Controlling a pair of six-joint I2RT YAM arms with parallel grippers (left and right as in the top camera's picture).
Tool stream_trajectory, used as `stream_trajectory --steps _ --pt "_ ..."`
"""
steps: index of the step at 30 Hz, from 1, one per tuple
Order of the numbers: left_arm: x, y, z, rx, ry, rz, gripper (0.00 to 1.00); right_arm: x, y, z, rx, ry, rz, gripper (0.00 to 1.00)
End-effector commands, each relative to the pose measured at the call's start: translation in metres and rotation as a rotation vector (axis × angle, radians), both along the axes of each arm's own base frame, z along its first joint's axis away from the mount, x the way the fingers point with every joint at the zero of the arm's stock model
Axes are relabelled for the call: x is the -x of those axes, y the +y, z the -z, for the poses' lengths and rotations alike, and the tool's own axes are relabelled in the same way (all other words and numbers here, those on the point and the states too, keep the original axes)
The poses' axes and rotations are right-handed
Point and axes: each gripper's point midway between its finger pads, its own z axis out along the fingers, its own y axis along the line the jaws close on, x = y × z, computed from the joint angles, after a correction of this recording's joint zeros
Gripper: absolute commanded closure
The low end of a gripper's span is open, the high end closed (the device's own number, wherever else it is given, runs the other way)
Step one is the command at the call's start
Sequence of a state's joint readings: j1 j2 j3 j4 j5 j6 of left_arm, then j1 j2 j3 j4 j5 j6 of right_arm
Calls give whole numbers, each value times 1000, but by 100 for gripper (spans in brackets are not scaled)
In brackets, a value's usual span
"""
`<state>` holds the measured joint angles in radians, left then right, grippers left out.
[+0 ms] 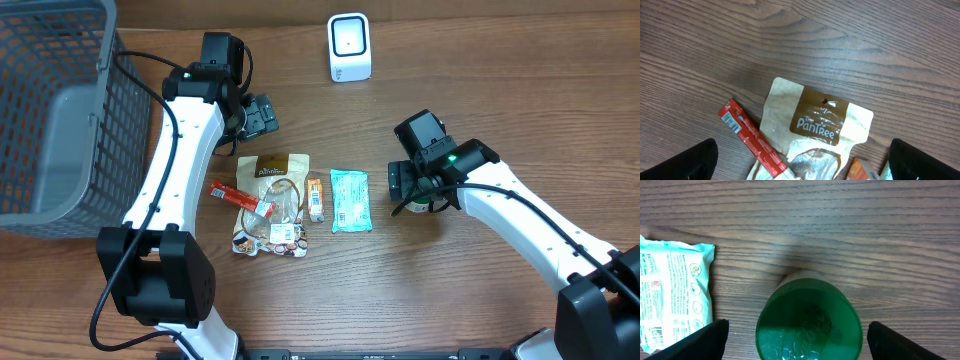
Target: Scan the item barcode
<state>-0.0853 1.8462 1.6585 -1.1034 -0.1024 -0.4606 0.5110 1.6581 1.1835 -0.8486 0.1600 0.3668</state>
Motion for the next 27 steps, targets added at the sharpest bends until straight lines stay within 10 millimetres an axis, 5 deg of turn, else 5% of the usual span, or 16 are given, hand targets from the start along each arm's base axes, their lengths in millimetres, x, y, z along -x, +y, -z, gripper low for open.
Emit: stream_trajectory --steps 1,7,27 --pt "-2 1 -10 -10 -29 9 0 2 -1 6 0 9 5 9" --pt "-2 1 -10 -10 -29 9 0 6 -3 22 0 9 5 7" --pt "-2 1 -10 -10 -29 9 0 12 7 24 -56 42 -15 18"
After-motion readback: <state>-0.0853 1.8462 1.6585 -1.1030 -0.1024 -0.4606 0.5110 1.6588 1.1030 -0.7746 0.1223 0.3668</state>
